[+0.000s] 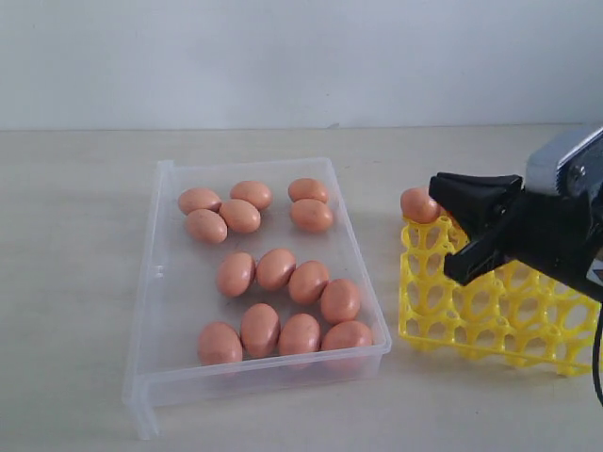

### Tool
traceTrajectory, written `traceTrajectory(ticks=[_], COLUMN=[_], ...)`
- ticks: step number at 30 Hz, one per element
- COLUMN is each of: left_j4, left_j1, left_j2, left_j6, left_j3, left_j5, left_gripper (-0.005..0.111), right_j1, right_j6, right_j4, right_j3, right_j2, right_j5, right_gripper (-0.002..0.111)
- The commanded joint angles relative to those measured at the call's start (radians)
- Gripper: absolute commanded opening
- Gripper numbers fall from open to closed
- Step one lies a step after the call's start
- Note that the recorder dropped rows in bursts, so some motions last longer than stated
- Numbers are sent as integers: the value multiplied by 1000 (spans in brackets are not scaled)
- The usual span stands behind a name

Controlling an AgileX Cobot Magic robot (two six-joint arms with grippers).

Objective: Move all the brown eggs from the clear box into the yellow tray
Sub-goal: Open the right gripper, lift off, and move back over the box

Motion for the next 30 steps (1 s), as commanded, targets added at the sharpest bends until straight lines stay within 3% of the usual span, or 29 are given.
traceTrajectory(ticks=[1,7,9,11,12,16,19,20,21,22,23,24,26,30], left_j4=[-7,-7,-7,-7,-7,-7,-7,-7,-7,-7,-7,-7,-7,-7], left_j1=[-2,-2,-2,-2,-2,-2,-2,-2,-2,-2,-2,-2,-2,-2], left_j2=[-4,-4,-4,-4,-4,-4,-4,-4,-4,-4,-4,-4,-4,-4], left_j6=[-8,-8,-8,-8,-8,-8,-8,-8,-8,-8,-8,-8,-8,-8], left_j3=[4,4,4,4,4,4,4,4,4,4,4,4,4,4], left_j5=[-7,-7,-7,-7,-7,-7,-7,-7,-7,-7,-7,-7,-7,-7], left_gripper=[78,78,78,78,78,78,78,78,78,78,78,78,78,78], right_j1=[106,300,351,391,405,468,512,535,545,572,583,607,613,613], right_j6=[-192,-561,-593,-511,-457,-67,142,218,236,249,249,260,304,302], right_j4=[114,676,761,712,660,297,203,156,148,148,148,160,313,592], right_j3=[63,80,78,59,40,-132,-293,-397,-436,-518,-544,-609,-740,-944], right_j2=[-111,-229,-253,-266,-266,-236,-201,-170,-155,-108,-81,-19,82,263], right_j5=[-26,-26,-26,-23,64,483,772,988,1091,1240,1275,1353,1513,1612], right_gripper=[0,0,0,0,0,0,0,0,1,12,21,43,58,54])
